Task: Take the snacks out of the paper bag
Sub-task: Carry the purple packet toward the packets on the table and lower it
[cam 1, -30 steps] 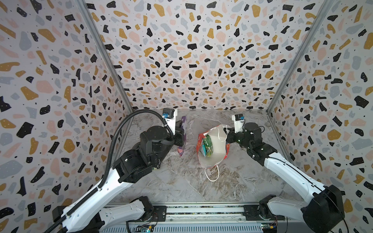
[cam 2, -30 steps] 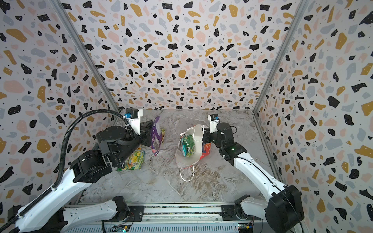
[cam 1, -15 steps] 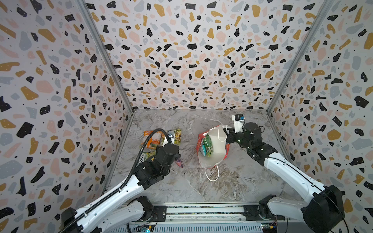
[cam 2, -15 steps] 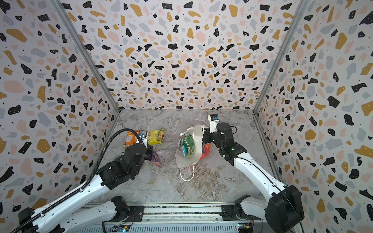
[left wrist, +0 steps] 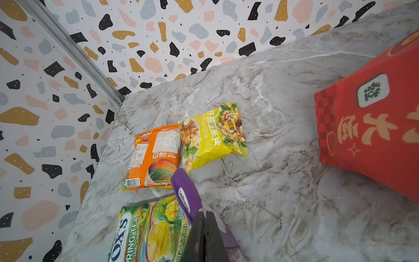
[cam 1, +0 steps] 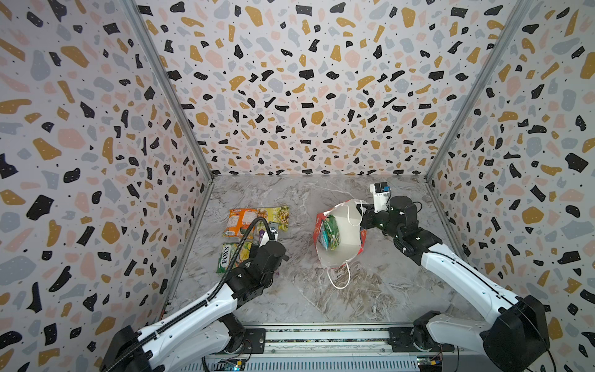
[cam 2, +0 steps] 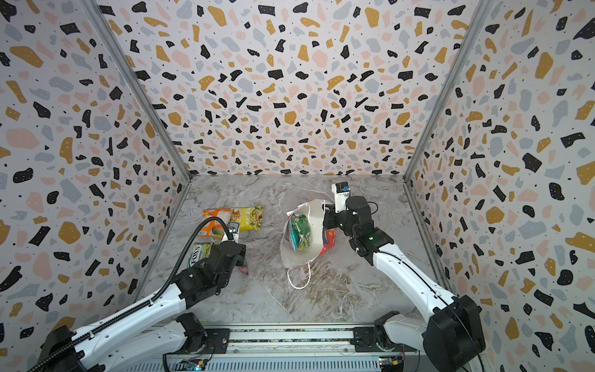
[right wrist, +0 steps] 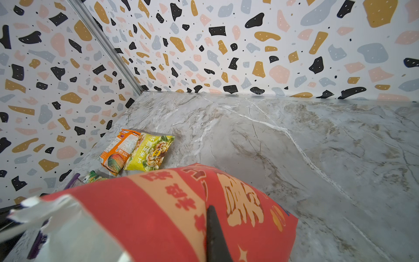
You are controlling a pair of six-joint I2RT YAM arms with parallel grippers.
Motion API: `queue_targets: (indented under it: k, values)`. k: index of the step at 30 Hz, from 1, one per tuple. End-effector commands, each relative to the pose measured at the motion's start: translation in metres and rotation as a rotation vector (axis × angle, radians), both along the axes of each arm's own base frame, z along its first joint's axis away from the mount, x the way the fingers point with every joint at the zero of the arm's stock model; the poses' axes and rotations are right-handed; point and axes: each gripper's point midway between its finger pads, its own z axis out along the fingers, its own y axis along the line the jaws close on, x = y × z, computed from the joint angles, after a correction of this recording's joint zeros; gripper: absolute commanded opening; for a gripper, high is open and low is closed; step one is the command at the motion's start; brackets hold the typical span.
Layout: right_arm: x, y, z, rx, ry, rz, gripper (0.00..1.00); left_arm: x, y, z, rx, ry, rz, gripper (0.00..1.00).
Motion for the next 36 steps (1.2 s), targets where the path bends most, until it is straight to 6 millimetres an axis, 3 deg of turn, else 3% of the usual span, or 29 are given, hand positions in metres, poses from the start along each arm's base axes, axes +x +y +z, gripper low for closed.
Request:
queue_targets:
  k: [1, 13, 20, 36]
  values:
    - [0.002, 0.002, 0.030, 0.064, -0.083, 0.006, 0.00, 0.011, -0.011, 0.014, -0.013, -0.066, -0.032, 0.00]
    - [0.002, 0.000, 0.030, 0.061, -0.084, 0.000, 0.00, 0.028, -0.039, -0.005, 0.033, 0.008, -0.099, 0.02]
    - [0.002, -0.001, 0.030, 0.062, -0.086, -0.003, 0.00, 0.036, -0.049, -0.005, 0.040, 0.007, -0.120, 0.24]
    - [0.003, -0.003, 0.032, 0.072, -0.087, -0.004, 0.00, 0.055, -0.091, -0.030, 0.027, 0.063, -0.228, 0.33]
